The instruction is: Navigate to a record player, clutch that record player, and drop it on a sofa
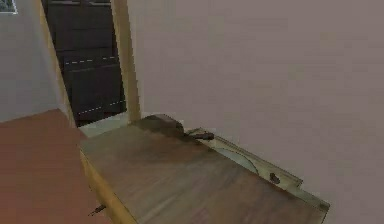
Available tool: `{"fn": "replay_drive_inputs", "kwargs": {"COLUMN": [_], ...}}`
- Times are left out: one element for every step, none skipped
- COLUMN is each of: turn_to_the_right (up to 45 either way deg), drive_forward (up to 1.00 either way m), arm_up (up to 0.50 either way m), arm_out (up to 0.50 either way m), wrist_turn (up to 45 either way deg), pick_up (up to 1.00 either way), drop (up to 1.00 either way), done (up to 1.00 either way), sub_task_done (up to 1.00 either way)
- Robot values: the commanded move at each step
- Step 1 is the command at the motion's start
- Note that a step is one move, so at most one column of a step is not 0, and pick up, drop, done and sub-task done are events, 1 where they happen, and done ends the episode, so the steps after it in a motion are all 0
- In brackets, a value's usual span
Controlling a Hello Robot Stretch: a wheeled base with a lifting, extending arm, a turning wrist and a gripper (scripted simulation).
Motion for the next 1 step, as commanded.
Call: {"fn": "replay_drive_inputs", "kwargs": {"turn_to_the_right": [-30.0], "drive_forward": [0.00], "arm_up": [0.00], "arm_out": [0.00], "wrist_turn": [0.0], "pick_up": [0.00], "drop": [0.00], "done": [0.00], "sub_task_done": [0.00]}}
